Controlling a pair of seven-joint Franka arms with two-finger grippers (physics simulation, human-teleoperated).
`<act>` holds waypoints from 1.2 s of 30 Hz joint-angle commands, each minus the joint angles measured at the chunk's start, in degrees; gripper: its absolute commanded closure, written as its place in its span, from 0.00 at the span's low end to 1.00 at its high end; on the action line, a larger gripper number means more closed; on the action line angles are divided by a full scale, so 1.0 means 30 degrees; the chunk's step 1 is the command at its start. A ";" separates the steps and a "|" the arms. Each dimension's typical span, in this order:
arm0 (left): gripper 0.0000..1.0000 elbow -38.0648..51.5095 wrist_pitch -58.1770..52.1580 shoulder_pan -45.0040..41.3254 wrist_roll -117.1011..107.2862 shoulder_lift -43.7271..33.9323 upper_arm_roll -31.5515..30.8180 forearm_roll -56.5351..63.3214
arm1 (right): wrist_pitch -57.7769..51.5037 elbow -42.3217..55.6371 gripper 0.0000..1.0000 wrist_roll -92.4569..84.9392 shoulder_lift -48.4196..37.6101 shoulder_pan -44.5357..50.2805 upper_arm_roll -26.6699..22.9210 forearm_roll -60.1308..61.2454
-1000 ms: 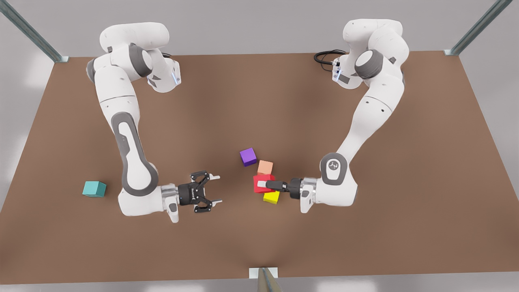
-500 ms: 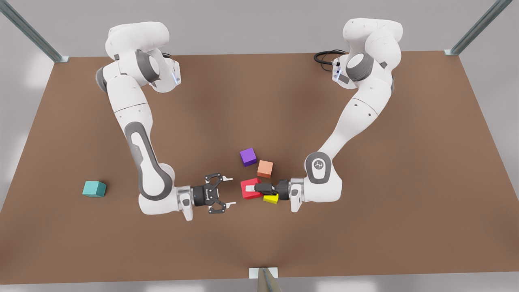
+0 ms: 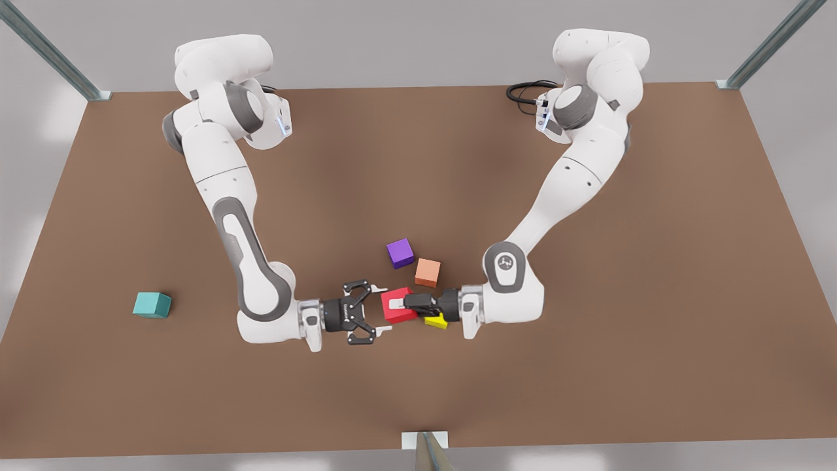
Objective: Pick up red wooden cube and pass to hand red wooden cube and place in blue wooden cube
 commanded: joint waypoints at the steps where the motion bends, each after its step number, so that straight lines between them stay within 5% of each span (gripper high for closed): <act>1: 0.46 0.0252 0.0561 -0.0281 0.2239 0.0054 -0.0015 -0.0464 | 0.0309 0.0062 0.00 -0.2257 0.0048 0.0060 0.0176 0.0064; 25: 0.45 0.0399 0.1352 -0.0691 0.2444 0.0259 -0.0015 -0.0611 | 0.0543 0.0414 0.00 -0.1583 0.0078 0.0060 0.0939 0.0123; 28: 0.38 0.0399 0.1352 -0.0691 0.2444 0.0259 -0.0015 -0.0874 | 0.0543 0.0414 0.57 -0.1642 0.0078 0.0060 0.0910 0.0123; 31: 0.36 0.0399 0.1352 -0.0691 0.2444 0.0259 -0.0015 -0.0874 | 0.0514 0.0414 0.59 -0.1613 0.0078 0.0060 0.0910 0.0123; 32: 0.00 0.0399 0.1352 -0.0691 0.2444 0.0259 -0.0015 -0.0874 | 0.0514 0.0414 0.60 -0.1583 0.0078 0.0031 0.0910 0.0123; 36: 0.00 0.0311 0.1352 -0.0633 0.2386 0.0142 -0.0015 -0.1197 | 0.0514 0.0414 0.60 -0.1554 0.0049 0.0031 0.0910 0.0123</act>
